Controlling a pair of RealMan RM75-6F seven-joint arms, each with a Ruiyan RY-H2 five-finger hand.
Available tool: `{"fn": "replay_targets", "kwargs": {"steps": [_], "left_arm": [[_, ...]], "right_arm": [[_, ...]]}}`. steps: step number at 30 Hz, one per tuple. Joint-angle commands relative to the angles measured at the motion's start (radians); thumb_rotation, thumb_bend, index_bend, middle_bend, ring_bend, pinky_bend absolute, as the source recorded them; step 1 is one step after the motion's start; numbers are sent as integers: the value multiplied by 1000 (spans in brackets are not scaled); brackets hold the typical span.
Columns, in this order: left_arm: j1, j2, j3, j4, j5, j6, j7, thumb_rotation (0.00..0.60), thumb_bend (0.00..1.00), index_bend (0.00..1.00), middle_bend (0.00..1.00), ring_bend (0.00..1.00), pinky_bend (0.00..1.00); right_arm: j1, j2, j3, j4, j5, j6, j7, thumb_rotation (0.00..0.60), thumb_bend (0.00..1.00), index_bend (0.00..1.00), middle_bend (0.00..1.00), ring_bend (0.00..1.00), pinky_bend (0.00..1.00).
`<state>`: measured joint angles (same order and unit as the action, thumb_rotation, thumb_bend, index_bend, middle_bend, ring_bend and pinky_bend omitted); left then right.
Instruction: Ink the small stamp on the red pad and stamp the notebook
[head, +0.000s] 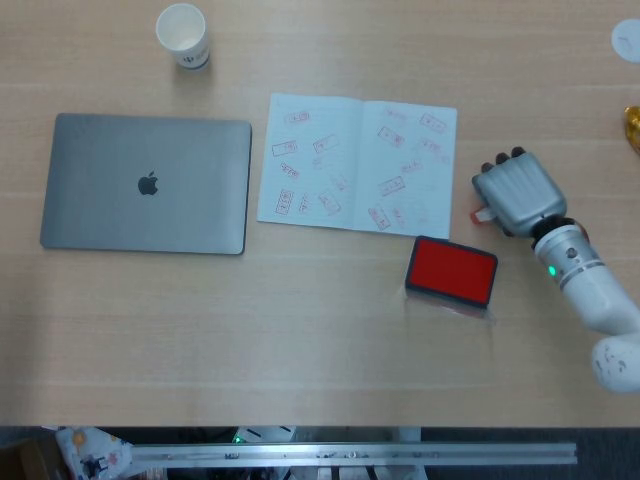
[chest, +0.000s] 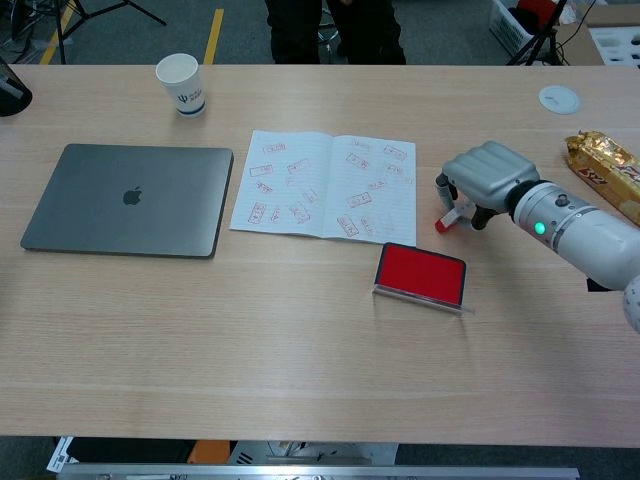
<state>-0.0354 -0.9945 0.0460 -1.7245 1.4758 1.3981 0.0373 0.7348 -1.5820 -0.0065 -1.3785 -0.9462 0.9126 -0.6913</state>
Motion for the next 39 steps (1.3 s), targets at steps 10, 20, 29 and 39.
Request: {"fn": "replay_targets", "kwargs": {"steps": [10,20,29,39], "left_arm": [[0,3,-2,-2,0,3,-4,600,300,164,236,238,182],[0,-2,-12,2,-2,14,-11,600,300,164,236,238,183],[-5,-24,-26,19,1,27,-14,600,300,164,236,238,182],[-1,-43,-36,18,29,69,-15,600,300,164,236,238,182]], "right_arm": [[-6,21,12,-23,1,15,-7,600,207,457,423,305,297],[-65,196,40,-184,-44,134,54,600,235,448,419,303,295],[-207,344,41,-273,-119,318,197,600,298,512,454,342,294],[-371,457,39,-331,-179,488,343,600,298,565,479,358,303]]}}
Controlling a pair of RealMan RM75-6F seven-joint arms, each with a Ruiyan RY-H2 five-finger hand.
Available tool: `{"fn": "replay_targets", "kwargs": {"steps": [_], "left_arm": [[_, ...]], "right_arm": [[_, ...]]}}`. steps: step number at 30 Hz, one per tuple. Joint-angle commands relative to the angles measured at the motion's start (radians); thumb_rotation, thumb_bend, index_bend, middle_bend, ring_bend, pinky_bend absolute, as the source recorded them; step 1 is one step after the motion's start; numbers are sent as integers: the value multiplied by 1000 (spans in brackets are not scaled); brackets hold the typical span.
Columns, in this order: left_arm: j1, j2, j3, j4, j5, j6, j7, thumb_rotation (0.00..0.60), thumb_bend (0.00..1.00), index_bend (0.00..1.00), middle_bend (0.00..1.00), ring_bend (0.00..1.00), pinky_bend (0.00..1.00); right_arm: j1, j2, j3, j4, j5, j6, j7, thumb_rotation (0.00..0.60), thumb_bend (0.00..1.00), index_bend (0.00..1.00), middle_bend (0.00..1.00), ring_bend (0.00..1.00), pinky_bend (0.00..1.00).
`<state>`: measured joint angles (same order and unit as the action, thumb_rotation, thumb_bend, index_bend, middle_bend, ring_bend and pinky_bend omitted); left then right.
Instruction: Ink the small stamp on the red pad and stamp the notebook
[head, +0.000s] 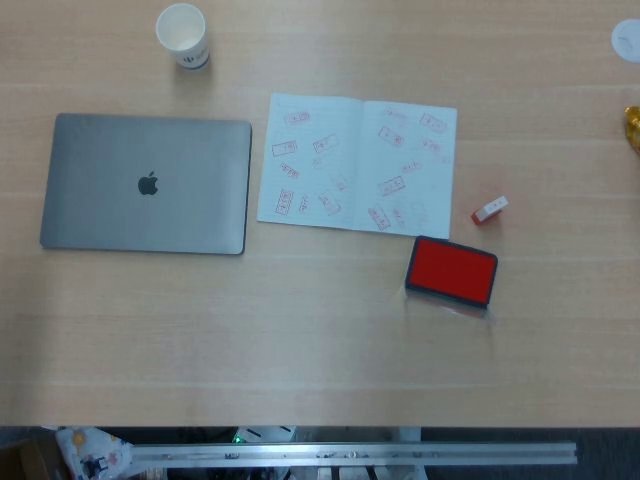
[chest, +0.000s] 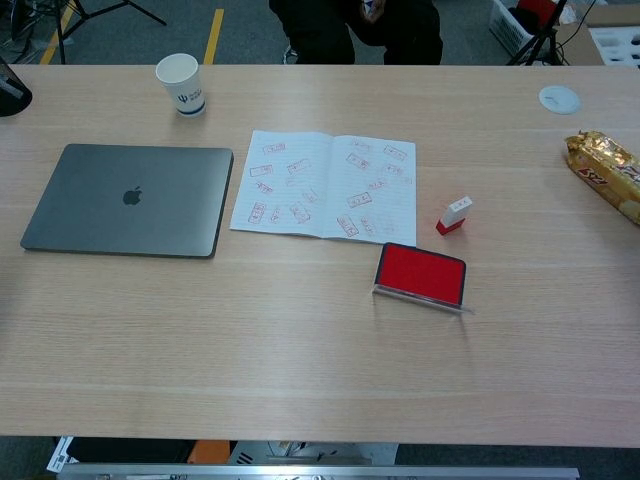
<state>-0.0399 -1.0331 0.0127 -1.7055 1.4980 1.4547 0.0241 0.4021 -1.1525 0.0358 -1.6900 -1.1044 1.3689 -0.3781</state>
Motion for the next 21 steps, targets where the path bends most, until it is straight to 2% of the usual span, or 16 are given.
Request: {"fn": "replay_targets", "kwargs": {"steps": [1,10,21], "left_arm": [[6,-7,-4,0,11,22,-3,600,300,164,236,238,182],[20,-17,-3,-4,42,65,-11,600,300,164,236,238,183],[28,-16,-4,-9,37,75,-12,600,300,164,236,238,182]], "right_arm": [[-54,35,-6,-23,-31,45,42,600,298,568,482,360,303],[-136,61,-22,-45,-112,107,96,600,299,588,497,370,303],[-190,70,-26,-99,-179,143,59,600,299,608,515,379,303]]}}
